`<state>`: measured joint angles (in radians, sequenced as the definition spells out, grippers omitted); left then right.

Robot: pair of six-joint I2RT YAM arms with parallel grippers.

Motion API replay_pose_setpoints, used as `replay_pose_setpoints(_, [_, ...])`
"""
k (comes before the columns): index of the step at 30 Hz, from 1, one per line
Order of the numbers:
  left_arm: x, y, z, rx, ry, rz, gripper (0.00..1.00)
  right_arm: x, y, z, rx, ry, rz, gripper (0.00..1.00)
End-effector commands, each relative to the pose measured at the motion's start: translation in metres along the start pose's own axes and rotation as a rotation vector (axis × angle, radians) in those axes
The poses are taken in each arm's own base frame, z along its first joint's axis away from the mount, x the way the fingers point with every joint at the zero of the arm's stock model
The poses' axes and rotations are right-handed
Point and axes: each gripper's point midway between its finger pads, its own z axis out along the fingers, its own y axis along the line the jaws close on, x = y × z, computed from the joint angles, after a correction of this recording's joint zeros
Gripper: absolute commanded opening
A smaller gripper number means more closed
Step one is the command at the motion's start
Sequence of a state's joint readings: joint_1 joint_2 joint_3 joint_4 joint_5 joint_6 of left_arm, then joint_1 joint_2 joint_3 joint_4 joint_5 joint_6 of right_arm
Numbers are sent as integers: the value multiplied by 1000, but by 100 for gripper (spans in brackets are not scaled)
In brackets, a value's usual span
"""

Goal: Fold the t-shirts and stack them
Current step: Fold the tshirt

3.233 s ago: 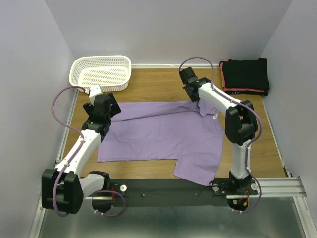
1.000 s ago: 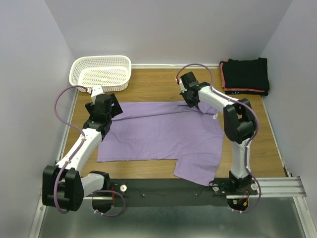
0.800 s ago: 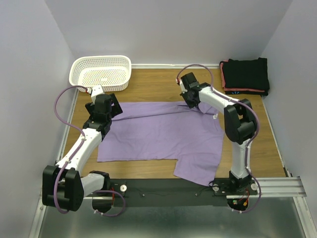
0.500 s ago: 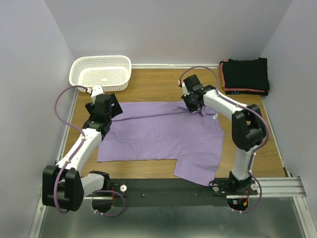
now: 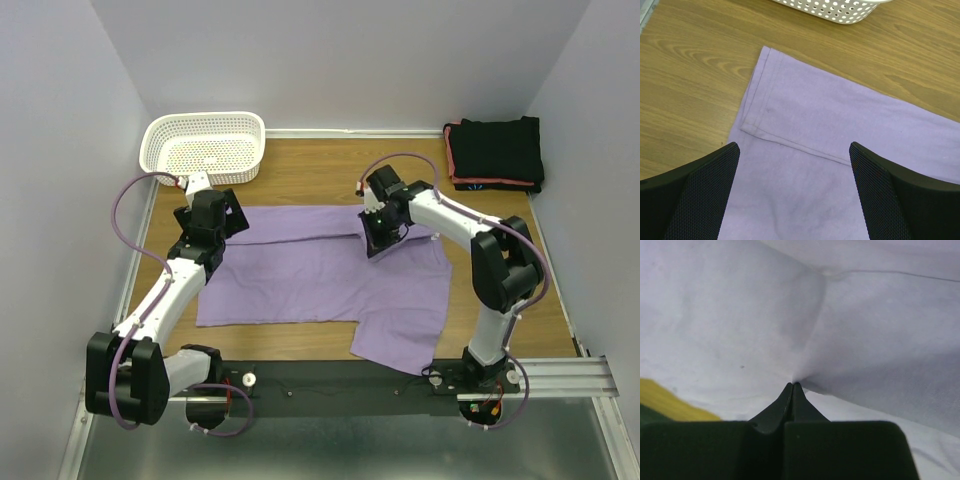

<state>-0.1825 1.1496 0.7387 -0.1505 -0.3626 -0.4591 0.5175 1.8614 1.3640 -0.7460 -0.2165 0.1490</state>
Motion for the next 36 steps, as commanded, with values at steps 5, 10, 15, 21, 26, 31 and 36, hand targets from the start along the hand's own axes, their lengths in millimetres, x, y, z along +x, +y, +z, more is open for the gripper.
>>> replay_pose_setpoints(5, [-4,-11,3,50,2,10,99,20,40,-7,-171,71,12,24])
replay_pose_setpoints(10, [9,-36,3,191,48,28,96,-3,9,-31,32,-78,41,31])
replay_pose_setpoints(15, [61,-120,-30,461,189,162,95,-3,-47,-63,165,-217,226,44])
replay_pose_setpoints(21, [100,-207,-79,706,266,238,95,11,-103,-82,175,-365,484,61])
replay_pose_setpoints(26, [134,-262,-96,839,360,277,96,8,-116,-95,146,-481,573,70])
replay_pose_setpoints(31, [173,-299,-100,896,440,347,92,13,-119,-91,124,-509,592,70])
replay_pose_setpoints(36, [193,-312,-92,894,494,381,88,18,-126,-91,133,-526,607,70])
